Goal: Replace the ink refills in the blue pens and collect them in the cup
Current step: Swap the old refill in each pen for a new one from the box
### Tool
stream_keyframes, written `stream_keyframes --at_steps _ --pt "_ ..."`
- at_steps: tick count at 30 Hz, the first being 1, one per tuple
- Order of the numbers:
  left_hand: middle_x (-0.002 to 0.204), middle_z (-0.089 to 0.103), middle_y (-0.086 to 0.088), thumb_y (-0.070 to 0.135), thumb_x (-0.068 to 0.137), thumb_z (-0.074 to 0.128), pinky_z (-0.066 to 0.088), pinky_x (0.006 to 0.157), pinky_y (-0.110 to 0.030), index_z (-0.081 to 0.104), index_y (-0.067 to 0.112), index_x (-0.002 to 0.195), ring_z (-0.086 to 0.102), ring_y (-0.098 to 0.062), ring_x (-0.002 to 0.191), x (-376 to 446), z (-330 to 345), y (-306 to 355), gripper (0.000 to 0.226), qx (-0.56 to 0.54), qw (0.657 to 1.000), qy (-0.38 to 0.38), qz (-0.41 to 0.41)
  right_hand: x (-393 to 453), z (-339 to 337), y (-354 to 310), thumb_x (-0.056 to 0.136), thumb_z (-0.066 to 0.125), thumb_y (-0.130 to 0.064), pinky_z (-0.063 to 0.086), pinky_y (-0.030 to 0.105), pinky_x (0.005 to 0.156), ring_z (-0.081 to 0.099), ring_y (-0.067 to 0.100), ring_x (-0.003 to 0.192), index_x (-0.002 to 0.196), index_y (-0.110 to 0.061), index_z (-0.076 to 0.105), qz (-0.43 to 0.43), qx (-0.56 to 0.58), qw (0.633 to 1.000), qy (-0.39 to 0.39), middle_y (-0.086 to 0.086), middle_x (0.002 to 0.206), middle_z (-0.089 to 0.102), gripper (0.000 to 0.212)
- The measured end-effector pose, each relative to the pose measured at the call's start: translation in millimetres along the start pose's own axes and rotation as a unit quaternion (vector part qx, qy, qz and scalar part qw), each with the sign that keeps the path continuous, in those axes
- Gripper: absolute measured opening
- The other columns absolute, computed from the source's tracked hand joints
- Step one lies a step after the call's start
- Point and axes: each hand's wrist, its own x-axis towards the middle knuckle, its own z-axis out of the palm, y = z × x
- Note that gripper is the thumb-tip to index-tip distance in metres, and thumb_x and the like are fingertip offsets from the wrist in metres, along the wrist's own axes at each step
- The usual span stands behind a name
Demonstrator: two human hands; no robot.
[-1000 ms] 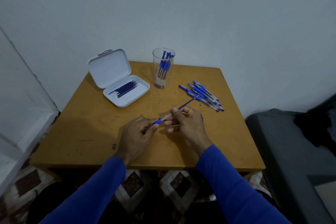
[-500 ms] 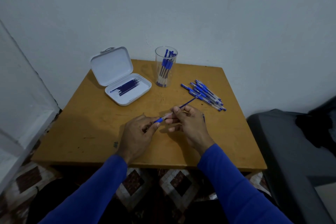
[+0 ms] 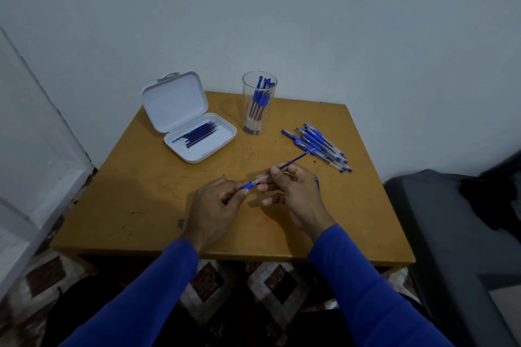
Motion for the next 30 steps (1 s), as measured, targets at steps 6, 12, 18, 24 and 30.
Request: stream_keyframes --at_steps 6,12,18,24,30 --pt "0.077 0.063 0.016 0.041 0.096 0.061 0.044 0.059 -0.017 0.076 0.03 0.115 0.059 -0.011 0.071 0 -1 -1 0.026 -0.005 1.0 -0.009 0.003 1 0 3 0.101 0.061 -0.016 0.057 0.03 0.054 0.071 0.027 0.079 0.107 0.0 0.068 0.021 -0.047 0.998 -0.019 0.018 0.096 0.076 0.018" --pt "0.078 0.064 0.016 0.039 0.095 0.064 0.042 0.06 -0.014 0.076 0.028 0.113 0.06 -0.009 0.073 0 0 -1 0.024 -0.004 1.0 -0.001 -0.001 4 4 1 0.101 0.062 -0.03 0.048 0.027 0.043 0.067 0.019 0.065 0.11 -0.006 0.063 0.037 -0.046 0.998 0.0 0.014 0.095 0.076 0.026" --pt "0.078 0.063 0.016 0.037 0.095 0.065 0.041 0.059 -0.013 0.076 0.027 0.113 0.06 -0.009 0.073 0 1 -2 0.023 -0.001 1.0 -0.003 -0.002 8 -1 4 0.098 0.066 -0.022 0.048 0.027 0.043 0.063 0.019 0.063 0.099 -0.006 0.064 -0.002 -0.052 0.998 0.043 0.014 0.087 0.073 0.016" --pt "0.074 0.058 0.02 0.034 0.096 0.065 0.039 0.059 -0.011 0.074 0.029 0.115 0.057 -0.007 0.072 0 -1 1 0.022 0.007 1.0 -0.007 0.002 7 3 8 0.095 0.069 -0.032 0.044 0.025 0.039 0.062 0.016 0.058 0.106 -0.005 0.068 0.029 -0.061 0.998 -0.001 0.015 0.094 0.074 0.029" --pt "0.077 0.06 0.02 0.03 0.095 0.067 0.038 0.062 -0.01 0.075 0.026 0.116 0.058 -0.003 0.075 1 0 1 0.022 0.007 1.0 -0.009 -0.003 9 -2 11 0.096 0.069 -0.028 0.043 0.026 0.038 0.061 0.017 0.057 0.106 -0.002 0.065 0.035 -0.06 0.998 0.006 0.013 0.094 0.074 0.028"
